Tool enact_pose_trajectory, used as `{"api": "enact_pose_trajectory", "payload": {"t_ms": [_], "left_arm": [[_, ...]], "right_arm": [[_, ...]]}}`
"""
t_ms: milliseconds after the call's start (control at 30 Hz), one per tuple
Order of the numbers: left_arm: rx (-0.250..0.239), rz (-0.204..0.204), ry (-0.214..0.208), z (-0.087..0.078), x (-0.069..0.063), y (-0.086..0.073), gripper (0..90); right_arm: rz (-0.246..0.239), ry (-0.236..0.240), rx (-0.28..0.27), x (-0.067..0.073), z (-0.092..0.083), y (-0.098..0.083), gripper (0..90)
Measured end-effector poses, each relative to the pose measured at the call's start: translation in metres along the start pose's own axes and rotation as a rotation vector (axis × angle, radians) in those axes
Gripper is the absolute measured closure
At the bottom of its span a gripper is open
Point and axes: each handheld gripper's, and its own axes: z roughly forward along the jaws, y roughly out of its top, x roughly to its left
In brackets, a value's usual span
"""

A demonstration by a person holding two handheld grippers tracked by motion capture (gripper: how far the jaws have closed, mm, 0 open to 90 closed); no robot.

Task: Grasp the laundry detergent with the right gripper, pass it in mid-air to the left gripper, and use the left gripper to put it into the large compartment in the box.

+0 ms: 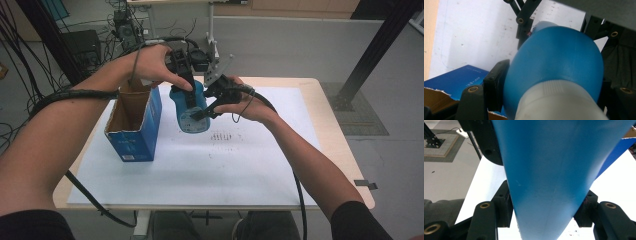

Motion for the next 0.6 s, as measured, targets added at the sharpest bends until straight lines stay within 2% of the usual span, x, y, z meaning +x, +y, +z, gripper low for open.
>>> {"api": "enact_pose_trajectory", "payload": {"t_ms": [400, 533, 567, 600], "left_arm": [[0.014, 0.013, 0.003, 0.0009, -0.0008, 0.0017, 33.9], [0.015, 0.015, 0.006, 0.0007, -0.0010, 0.0029, 33.9], [0.014, 0.016, 0.006, 0.0008, -0.0010, 0.0030, 33.9], [0.015, 0.017, 0.006, 0.0009, -0.0011, 0.0031, 33.9]], "right_arm": [[-0.007, 0.005, -0.011, -0.0001, 0.0011, -0.0020, 43.6], [0.060, 0.003, 0.025, 0.0043, -0.0020, -0.0025, 43.6], [-0.005, 0.003, -0.013, -0.0002, 0.0004, -0.0024, 43.6], [0.000, 0.002, -0.009, 0.0001, 0.0001, -0.0025, 43.6]]}}
